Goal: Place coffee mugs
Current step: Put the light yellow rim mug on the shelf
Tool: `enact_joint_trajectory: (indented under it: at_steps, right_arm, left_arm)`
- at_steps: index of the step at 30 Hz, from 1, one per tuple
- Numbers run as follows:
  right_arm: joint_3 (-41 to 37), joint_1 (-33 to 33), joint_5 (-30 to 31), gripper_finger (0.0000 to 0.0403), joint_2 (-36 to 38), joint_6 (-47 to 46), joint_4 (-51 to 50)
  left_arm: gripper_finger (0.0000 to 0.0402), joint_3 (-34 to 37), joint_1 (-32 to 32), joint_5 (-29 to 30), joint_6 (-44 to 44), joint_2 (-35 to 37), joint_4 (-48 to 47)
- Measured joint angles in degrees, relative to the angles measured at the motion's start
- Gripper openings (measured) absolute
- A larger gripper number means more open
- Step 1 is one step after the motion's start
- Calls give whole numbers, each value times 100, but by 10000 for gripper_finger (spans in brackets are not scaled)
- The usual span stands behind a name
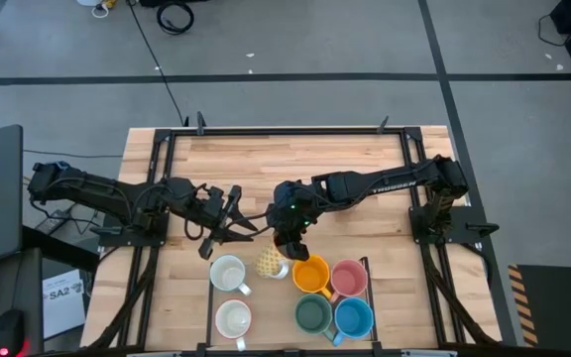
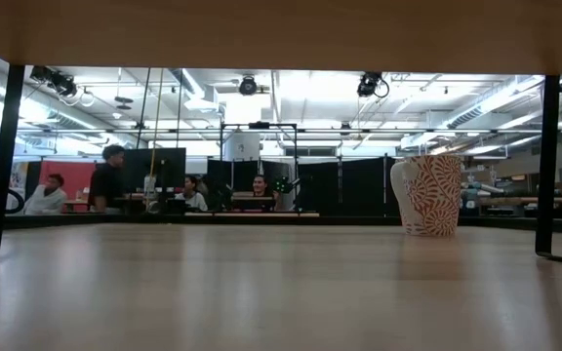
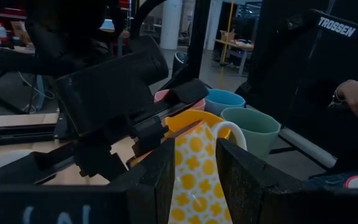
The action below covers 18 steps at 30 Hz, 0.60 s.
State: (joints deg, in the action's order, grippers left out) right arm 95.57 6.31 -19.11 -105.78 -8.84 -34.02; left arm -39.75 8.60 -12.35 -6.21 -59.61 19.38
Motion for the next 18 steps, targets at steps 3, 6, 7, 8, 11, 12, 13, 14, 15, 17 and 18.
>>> enact_joint_trajectory:
  at_steps: [3,6,7,8,11,12,13,14,15,17,18]
  right_arm:
    - [0,0,-2,36,0,4,103]
    - [4,0,-4,36,0,4,238]
    - [4,0,-4,36,0,4,247]
    - [4,0,-6,36,0,4,252]
    - [4,0,-60,36,-2,-23,286]
    - [4,0,-114,36,-2,-59,312]
    - [4,0,-158,36,-2,-123,348]
    - [4,2,-193,36,-2,-180,390]
    - [4,4,-217,36,-2,-198,430]
    - [4,4,-220,36,-2,-209,450]
    - [4,4,-218,35,-2,-220,445]
  left_arm:
    - [123,0,-2,1,-1,0,0]
    - [123,0,-2,1,-1,0,0]
    - [123,0,-2,1,-1,0,0]
    - [123,0,-1,1,-1,0,0]
    - [123,0,-1,1,-1,0,0]
    - [123,0,0,1,-1,0,0]
    - [123,0,-2,1,-1,0,0]
    - [123,0,-2,1,-1,0,0]
    - [123,0,-1,1,-1,0,0]
    - [123,0,-1,1,-1,0,0]
    - [123,0,-2,1,-1,0,0]
